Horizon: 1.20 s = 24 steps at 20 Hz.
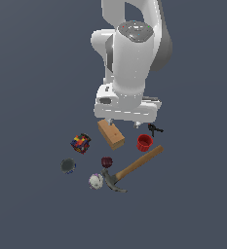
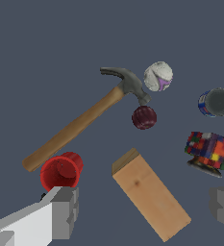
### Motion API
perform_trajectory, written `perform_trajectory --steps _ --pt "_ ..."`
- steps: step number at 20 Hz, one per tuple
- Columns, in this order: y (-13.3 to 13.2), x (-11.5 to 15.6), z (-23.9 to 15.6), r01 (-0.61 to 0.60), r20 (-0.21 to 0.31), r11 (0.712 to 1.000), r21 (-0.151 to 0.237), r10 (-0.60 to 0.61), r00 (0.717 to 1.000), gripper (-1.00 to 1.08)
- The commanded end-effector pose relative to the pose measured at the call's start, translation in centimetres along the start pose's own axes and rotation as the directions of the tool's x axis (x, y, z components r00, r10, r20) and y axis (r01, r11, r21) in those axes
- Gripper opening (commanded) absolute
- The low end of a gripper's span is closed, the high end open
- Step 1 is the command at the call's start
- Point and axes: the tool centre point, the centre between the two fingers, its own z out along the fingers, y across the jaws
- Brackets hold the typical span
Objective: Pick up a designated object from a clutter of objects.
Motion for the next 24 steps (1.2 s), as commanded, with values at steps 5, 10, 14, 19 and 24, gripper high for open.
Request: perform_trajectory --steps 5,10,14,19,24 --pt "-5.3 -1.4 6.3 -0.054 0.009 0.999 0.004 0.054 0.998 1.00" --pt "-8.5 -3.0 10.1 -0.089 0.016 0.996 0.010 0.089 0.996 1.00" --pt "-10.3 -4.2 12.3 -0.109 0.021 0.994 0.013 0.109 0.994 1.00" --pt "-11.6 -5.1 13.8 -0.124 0.026 0.992 0.017 0.124 0.992 1.00" --pt "-11.8 -5.3 14.1 -0.125 0.027 0.992 0.017 0.125 0.992 1.00"
